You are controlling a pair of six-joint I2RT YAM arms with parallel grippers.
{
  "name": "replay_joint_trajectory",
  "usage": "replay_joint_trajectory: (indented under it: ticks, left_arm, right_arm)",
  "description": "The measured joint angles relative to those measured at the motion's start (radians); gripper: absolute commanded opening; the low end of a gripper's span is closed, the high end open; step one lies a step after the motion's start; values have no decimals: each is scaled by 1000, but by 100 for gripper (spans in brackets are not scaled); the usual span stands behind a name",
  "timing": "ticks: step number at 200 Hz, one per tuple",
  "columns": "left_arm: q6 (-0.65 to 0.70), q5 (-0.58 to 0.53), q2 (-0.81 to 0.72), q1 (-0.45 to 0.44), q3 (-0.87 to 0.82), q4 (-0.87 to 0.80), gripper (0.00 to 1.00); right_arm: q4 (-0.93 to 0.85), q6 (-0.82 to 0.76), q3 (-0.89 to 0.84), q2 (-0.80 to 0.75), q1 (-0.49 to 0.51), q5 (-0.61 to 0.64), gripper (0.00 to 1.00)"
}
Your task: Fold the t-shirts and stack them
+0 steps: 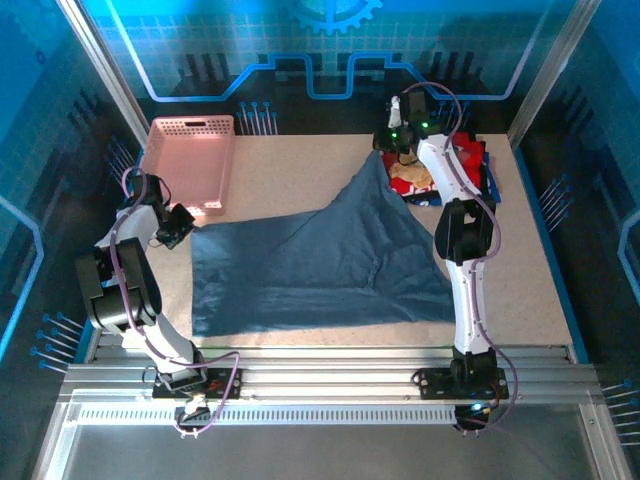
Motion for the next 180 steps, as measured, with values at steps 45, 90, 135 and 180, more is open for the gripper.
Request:
replay_joint_trajectory:
  ticks: [45, 90, 135, 180]
  left_arm:
    - [7, 14, -17, 0, -10, 0, 0]
    - [29, 22, -57, 3, -32, -4, 0]
    - [51, 22, -84, 12, -56, -8, 0]
    - [62, 20, -96, 18, -74, -33, 0]
  right_arm:
    - [-6, -27, -171, -133, 3, -11, 0]
    - [16, -61, -433, -361, 4, -6, 0]
    - [61, -66, -707, -551, -11, -4, 0]
    - [77, -65, -885, -645, -84, -3, 0]
